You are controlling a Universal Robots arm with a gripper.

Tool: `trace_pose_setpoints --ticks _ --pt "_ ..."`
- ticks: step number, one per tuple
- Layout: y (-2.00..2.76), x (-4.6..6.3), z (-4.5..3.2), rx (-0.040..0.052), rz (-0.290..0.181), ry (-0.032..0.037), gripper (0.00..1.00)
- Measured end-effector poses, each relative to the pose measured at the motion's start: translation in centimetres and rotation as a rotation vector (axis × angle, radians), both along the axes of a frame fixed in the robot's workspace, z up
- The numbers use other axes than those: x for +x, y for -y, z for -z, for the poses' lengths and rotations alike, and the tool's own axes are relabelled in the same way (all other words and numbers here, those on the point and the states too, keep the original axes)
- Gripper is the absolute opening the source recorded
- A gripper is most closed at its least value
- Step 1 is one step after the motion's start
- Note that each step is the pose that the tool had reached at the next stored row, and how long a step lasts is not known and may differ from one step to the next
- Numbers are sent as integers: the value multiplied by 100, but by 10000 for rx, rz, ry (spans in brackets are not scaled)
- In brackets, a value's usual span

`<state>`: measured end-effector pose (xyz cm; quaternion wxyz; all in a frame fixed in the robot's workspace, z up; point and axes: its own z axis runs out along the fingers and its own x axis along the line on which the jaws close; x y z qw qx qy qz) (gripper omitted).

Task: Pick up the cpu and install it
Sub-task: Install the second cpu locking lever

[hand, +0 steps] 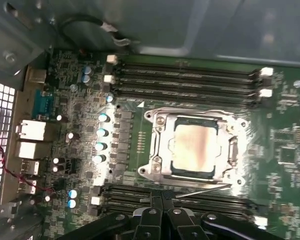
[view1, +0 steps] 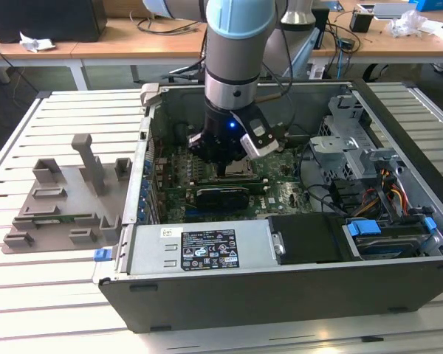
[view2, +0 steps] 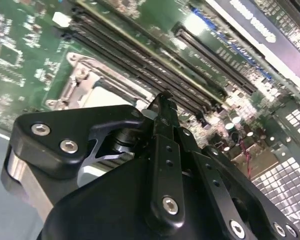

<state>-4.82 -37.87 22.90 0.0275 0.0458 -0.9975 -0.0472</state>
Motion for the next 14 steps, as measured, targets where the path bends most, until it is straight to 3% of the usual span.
trace_pose_setpoints --ticks 6,14 --pt "24 -94 117 64 -102 0 11" --pt "-33 -121 214 104 -761 -2 11"
